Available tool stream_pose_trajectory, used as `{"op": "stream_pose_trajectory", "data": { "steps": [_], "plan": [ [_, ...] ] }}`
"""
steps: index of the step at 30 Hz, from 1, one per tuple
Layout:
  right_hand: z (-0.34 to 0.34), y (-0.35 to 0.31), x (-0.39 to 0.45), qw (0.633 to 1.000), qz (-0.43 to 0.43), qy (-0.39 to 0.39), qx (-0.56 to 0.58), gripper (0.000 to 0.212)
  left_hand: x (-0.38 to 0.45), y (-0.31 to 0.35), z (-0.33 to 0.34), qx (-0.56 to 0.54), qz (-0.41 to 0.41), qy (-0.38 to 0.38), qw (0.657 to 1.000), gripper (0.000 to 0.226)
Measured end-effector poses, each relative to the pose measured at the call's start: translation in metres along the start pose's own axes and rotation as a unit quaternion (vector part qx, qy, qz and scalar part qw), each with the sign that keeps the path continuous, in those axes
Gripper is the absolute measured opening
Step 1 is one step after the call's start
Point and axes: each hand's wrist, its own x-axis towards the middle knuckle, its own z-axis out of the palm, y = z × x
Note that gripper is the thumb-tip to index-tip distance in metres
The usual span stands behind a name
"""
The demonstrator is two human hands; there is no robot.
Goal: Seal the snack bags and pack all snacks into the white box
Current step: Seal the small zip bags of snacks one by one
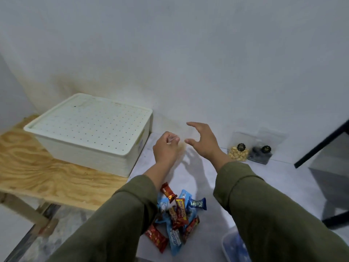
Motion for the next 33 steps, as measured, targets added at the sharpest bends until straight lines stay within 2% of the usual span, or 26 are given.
{"op": "stream_pose_trajectory", "data": {
  "steps": [4,7,13,20,27,33],
  "plan": [
    [-0.042,0.000,0.007,0.998,-0.003,0.048,-0.035,0.026,0.001,0.035,0.017,-0.049,0.041,-0.042,0.997,0.014],
    [-0.079,0.001,0.010,0.996,-0.006,0.074,-0.040,0.013,0.000,0.063,0.037,-0.082,0.061,-0.066,0.993,0.004],
    [-0.149,0.021,0.009,0.994,0.004,0.106,-0.032,0.017,-0.005,0.107,0.096,-0.120,0.082,-0.089,0.985,0.017],
    [-0.203,0.045,0.012,0.992,-0.012,0.123,-0.036,0.008,-0.012,0.135,0.157,-0.088,0.124,-0.107,0.983,0.010],
    [-0.217,0.065,0.015,0.991,0.000,0.127,-0.039,0.010,-0.014,0.142,0.185,-0.045,0.138,-0.085,0.986,0.012],
    [-0.210,0.063,0.018,0.988,0.031,0.147,-0.045,0.006,-0.002,0.150,0.185,-0.002,0.154,-0.104,0.983,0.012]
  ]
}}
